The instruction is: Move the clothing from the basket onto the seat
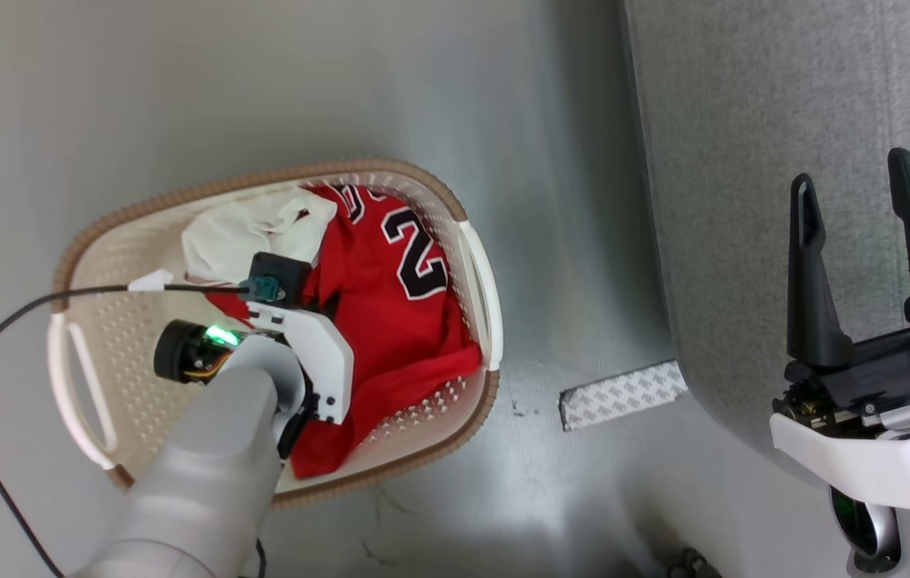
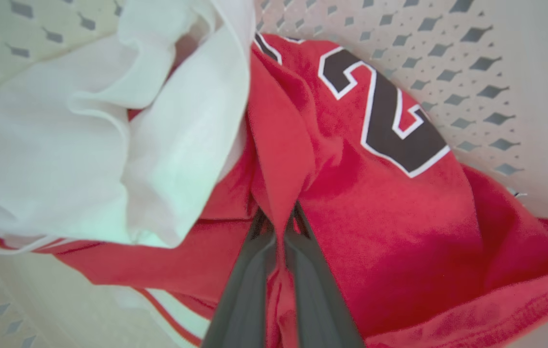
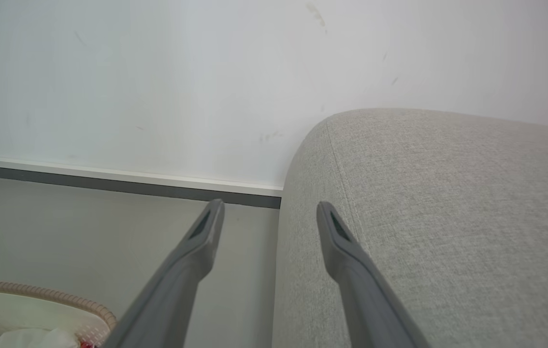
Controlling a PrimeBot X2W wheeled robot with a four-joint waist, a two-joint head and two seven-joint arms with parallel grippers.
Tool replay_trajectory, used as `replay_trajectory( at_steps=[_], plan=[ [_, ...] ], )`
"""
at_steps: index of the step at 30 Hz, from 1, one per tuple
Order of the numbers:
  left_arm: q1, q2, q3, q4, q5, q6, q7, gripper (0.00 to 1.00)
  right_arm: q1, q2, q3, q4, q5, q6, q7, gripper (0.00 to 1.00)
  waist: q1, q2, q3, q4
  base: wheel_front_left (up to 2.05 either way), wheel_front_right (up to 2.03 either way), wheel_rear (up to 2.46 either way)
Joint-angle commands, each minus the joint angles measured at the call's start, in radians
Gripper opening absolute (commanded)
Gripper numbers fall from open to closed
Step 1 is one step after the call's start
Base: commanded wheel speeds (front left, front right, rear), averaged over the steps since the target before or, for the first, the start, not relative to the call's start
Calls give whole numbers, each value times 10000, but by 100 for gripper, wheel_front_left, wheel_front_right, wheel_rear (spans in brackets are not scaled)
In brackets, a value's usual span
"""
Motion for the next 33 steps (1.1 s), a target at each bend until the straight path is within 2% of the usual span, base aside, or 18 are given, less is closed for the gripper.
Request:
replay_trajectory(
  at_steps=[1, 9, 15, 21, 29, 33],
  plan=[
    [99, -9, 45, 20, -176, -25, -184, 0, 48, 41, -27, 100, 103, -21, 8, 100, 0, 0, -309, 128, 0, 0, 0],
    [1074, -128, 322, -100, -831, -119, -1002, 0, 506, 38, -124, 743, 186, -21, 8, 100, 0, 0, -2136, 584, 0, 0, 0],
    [1932, -161, 367, -606, -1212, -219, -1223, 0, 1110, -30, -386, 1247, 133, -21, 8, 100, 0, 0, -3619, 1005, 0, 0, 0],
    [3094, -168, 259, -1697, -1654, -248, -1290, 0, 1910, -159, -689, 1741, 199, -21, 8, 100, 0, 0, -5150, 1350, 0, 0, 0],
    [4623, -92, 548, -3752, -1685, 125, -1284, 0, 2998, -354, -1069, 2414, 188, -21, 6, 100, 0, 0, -6845, 1846, 0, 0, 0],
    [5237, 49, 672, -4526, -1645, 266, -1286, 0, 3358, -368, -1187, 2678, 201, -21, 8, 100, 0, 0, -7359, 2013, 0, 0, 0]
  ],
)
